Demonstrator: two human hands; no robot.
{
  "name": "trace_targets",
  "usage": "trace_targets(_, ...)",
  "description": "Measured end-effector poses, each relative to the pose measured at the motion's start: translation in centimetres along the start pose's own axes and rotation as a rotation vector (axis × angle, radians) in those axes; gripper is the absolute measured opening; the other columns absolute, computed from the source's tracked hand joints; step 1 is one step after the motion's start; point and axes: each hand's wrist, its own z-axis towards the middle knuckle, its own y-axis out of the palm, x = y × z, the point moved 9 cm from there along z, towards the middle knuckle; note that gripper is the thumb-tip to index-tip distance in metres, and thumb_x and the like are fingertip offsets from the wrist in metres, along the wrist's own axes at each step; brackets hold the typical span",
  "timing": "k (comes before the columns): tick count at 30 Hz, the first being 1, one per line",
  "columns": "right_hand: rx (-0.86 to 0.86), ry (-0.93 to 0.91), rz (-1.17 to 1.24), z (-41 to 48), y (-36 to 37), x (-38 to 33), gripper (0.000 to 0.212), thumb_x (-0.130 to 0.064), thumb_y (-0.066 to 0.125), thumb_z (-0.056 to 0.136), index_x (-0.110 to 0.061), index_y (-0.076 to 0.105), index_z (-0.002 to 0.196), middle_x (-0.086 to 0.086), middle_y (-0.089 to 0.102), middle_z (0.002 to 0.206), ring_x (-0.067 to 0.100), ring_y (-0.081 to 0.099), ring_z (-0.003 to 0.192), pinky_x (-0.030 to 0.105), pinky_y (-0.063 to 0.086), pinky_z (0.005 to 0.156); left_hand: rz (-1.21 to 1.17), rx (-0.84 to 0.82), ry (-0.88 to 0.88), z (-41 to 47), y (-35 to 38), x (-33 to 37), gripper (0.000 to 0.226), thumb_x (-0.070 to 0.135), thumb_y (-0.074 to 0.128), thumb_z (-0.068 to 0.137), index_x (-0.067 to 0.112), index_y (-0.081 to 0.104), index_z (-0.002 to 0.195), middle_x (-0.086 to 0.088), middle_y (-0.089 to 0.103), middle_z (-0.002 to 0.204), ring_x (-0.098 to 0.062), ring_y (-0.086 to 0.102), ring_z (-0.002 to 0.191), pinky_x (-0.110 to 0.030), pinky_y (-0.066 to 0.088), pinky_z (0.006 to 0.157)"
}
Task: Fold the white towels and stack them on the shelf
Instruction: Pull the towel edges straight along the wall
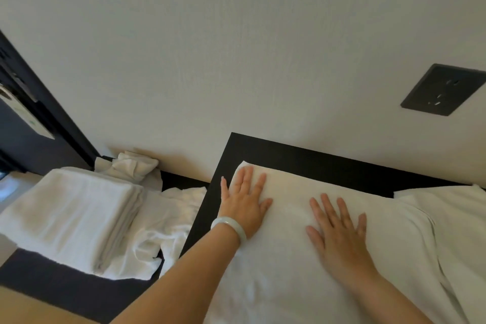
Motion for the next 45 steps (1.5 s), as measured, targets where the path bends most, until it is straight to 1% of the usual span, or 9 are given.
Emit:
trace_targets(6, 0.003, -0.033, 0.014, 5.3, -0.4, -2.4, 0.063, -0.059, 0.006, 0.098, -0.041, -0.011, 0.155, -0.011, -0.017, 0.165, 0.020, -0.017, 0.152, 0.059, -0.010, 0.119, -0.055, -0.036, -0.194, 2.3, -2.4, -4.3, 0.067, 0.054, 0.011, 0.101, 0.020, -0.008, 0.156, -0.003, -0.016, 0.163, -0.024, -0.016, 0.150, -0.052, -0.008, 0.119)
trace_targets(10, -0.015, -0.061, 0.036, 8.0, -1.7, -3.2, 0.061, -0.055, 0.017, 0.102, -0.037, -0.003, 0.158, -0.009, -0.012, 0.166, 0.021, -0.013, 0.153, 0.058, -0.008, 0.119, -0.024, 0.115, -0.032, -2.8, -2.6, -0.6, 0.067, 0.054, 0.006, 0.098, 0.021, 0.001, 0.156, -0.002, -0.010, 0.164, -0.022, -0.014, 0.150, -0.048, -0.012, 0.119)
trace_targets(15, 0.163, -0.173, 0.084, 3.0, -2.7, -8.3, 0.066, -0.055, 0.017, 0.100, -0.029, 0.008, 0.159, -0.003, -0.001, 0.167, 0.019, -0.007, 0.154, 0.052, -0.012, 0.118, -0.034, 0.025, -0.049, -6.4, 0.0, -1.5, 0.062, 0.054, 0.011, 0.101, 0.032, -0.010, 0.155, 0.004, -0.019, 0.162, -0.017, -0.020, 0.149, -0.044, -0.015, 0.119)
trace_targets(18, 0.127, -0.259, 0.067, -1.6, 0.0, -10.0, 0.068, -0.056, 0.009, 0.097, -0.028, 0.015, 0.159, -0.002, 0.009, 0.167, 0.016, 0.003, 0.154, 0.047, -0.005, 0.123, -0.046, 0.044, -0.043, -6.4, -0.2, -1.5, 0.061, 0.053, 0.012, 0.101, 0.033, -0.008, 0.155, 0.004, -0.017, 0.163, -0.016, -0.018, 0.149, -0.043, -0.014, 0.119)
trace_targets(24, 0.138, 0.180, 0.059, -2.9, -0.1, 3.3, 0.083, -0.061, -0.010, 0.086, -0.025, 0.001, 0.159, 0.002, 0.001, 0.168, 0.019, -0.001, 0.154, 0.042, -0.004, 0.124, -0.041, 0.039, -0.039, -6.2, 0.3, -1.5, 0.061, 0.054, 0.008, 0.099, 0.034, -0.010, 0.154, 0.005, -0.016, 0.163, -0.016, -0.017, 0.149, -0.043, -0.014, 0.120)
trace_targets(30, 0.044, 0.040, 0.083, -6.2, 1.6, 2.0, 0.071, -0.065, -0.008, 0.088, -0.036, -0.023, 0.151, -0.008, -0.020, 0.162, 0.008, -0.019, 0.149, 0.037, -0.016, 0.121, -0.017, 0.050, -0.032, -5.9, 0.7, -1.5, 0.064, 0.055, -0.002, 0.094, 0.035, -0.013, 0.154, 0.006, -0.017, 0.163, -0.015, -0.018, 0.149, -0.043, -0.013, 0.119)
trace_targets(36, -0.015, 0.310, 0.078, -6.7, 0.9, 4.3, 0.075, -0.064, 0.002, 0.096, -0.024, -0.017, 0.156, 0.004, -0.018, 0.165, 0.023, -0.015, 0.152, 0.044, -0.011, 0.123, -0.032, -0.012, -0.042, -6.1, 0.1, -1.4, 0.060, 0.052, 0.007, 0.101, 0.031, -0.011, 0.155, 0.002, -0.017, 0.163, -0.019, -0.018, 0.149, -0.046, -0.010, 0.120)
trace_targets(41, 0.085, -0.074, 0.097, -7.1, 1.5, -7.2, 0.071, -0.062, -0.006, 0.091, -0.030, -0.019, 0.154, -0.006, -0.026, 0.159, 0.011, -0.027, 0.146, 0.039, -0.023, 0.118, -0.076, 0.030, 0.073, -10.5, -0.1, 0.5, 0.063, 0.056, -0.005, 0.095, 0.033, -0.016, 0.153, 0.004, -0.028, 0.159, -0.018, -0.027, 0.146, -0.047, -0.018, 0.118)
trace_targets(45, 0.060, -0.107, 0.034, -7.4, 2.8, -8.8, 0.065, -0.063, -0.014, 0.088, -0.036, -0.037, 0.143, -0.011, -0.040, 0.153, 0.007, -0.042, 0.137, 0.035, -0.029, 0.114, -0.038, 0.004, 0.057, -14.2, 0.0, -2.9, 0.060, 0.056, 0.001, 0.098, 0.036, -0.022, 0.151, 0.008, -0.029, 0.158, -0.015, -0.029, 0.145, -0.043, -0.017, 0.119)
